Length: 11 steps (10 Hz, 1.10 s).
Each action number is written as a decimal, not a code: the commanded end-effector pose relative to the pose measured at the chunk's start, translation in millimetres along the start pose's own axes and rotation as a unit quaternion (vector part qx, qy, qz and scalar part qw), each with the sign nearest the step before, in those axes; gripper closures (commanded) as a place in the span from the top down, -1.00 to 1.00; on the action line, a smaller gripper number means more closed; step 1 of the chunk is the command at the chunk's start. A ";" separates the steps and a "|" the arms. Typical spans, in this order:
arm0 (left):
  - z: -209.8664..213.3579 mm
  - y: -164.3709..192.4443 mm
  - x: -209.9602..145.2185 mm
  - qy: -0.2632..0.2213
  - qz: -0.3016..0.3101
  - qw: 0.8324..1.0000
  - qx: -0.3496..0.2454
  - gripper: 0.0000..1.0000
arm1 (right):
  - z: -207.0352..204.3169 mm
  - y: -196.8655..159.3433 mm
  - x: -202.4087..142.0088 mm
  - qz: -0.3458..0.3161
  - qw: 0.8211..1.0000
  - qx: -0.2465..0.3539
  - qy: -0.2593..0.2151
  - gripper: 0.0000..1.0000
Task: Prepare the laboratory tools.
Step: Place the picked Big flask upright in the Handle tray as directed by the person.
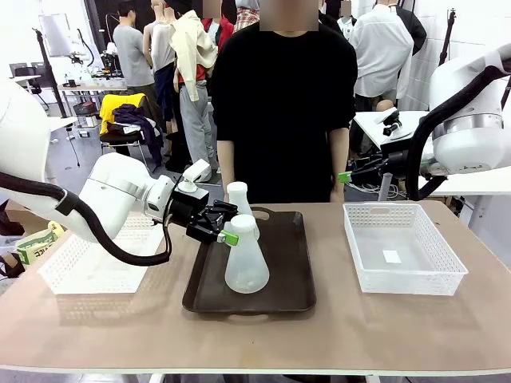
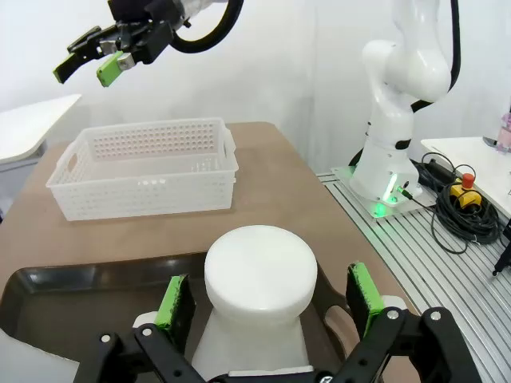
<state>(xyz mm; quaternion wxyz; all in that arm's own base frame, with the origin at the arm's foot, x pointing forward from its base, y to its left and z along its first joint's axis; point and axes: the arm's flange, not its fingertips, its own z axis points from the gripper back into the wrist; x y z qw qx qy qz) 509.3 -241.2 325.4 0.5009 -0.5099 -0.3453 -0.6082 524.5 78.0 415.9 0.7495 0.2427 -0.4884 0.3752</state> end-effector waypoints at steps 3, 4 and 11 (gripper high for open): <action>-0.4 0.0 0.6 -0.001 -0.005 1.000 0.000 1.00 | 0.6 0.1 -1.2 -0.003 1.000 0.002 0.005 1.00; -0.4 0.0 0.6 -0.001 -0.005 1.000 0.000 1.00 | 0.6 0.1 -1.2 -0.003 1.000 0.002 0.005 1.00; -0.4 0.0 0.6 -0.001 -0.005 1.000 0.000 1.00 | 0.6 0.1 -1.2 -0.003 1.000 0.002 0.005 1.00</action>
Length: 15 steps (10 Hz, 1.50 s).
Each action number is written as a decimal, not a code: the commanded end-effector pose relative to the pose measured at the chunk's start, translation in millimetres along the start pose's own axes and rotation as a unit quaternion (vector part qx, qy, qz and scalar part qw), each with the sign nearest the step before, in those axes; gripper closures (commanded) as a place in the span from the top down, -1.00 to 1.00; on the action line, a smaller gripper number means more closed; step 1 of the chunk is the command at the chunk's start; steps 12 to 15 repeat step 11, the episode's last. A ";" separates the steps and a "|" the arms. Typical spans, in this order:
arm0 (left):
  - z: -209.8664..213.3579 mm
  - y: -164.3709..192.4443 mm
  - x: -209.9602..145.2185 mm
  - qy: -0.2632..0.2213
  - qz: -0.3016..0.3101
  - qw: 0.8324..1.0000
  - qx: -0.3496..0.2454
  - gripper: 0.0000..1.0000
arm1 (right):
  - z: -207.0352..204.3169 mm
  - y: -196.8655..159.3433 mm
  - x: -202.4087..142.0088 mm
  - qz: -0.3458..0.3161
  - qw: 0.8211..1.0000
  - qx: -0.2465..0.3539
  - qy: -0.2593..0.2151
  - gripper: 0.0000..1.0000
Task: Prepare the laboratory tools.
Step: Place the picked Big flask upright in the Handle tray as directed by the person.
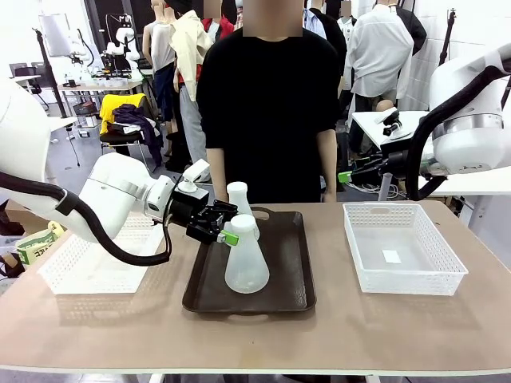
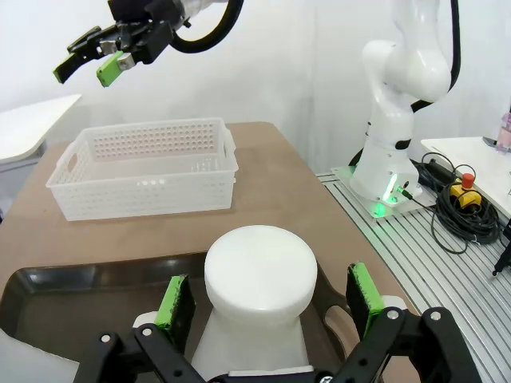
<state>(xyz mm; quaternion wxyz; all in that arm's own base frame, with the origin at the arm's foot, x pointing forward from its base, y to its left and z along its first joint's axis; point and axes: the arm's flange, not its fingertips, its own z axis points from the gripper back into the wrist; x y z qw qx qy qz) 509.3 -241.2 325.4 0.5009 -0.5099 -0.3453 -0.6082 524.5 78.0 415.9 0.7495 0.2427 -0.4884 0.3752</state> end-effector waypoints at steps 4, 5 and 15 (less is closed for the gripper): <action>-0.4 0.0 0.6 -0.001 -0.005 1.000 0.000 1.00 | 0.6 0.1 -1.2 -0.003 1.000 0.002 0.005 1.00; -0.4 0.0 0.6 -0.001 -0.005 1.000 0.000 1.00 | 0.6 0.1 -1.2 -0.003 1.000 0.002 0.005 1.00; -0.4 0.0 0.6 -0.001 -0.005 1.000 0.000 1.00 | 0.6 0.1 -1.2 -0.003 1.000 0.002 0.005 1.00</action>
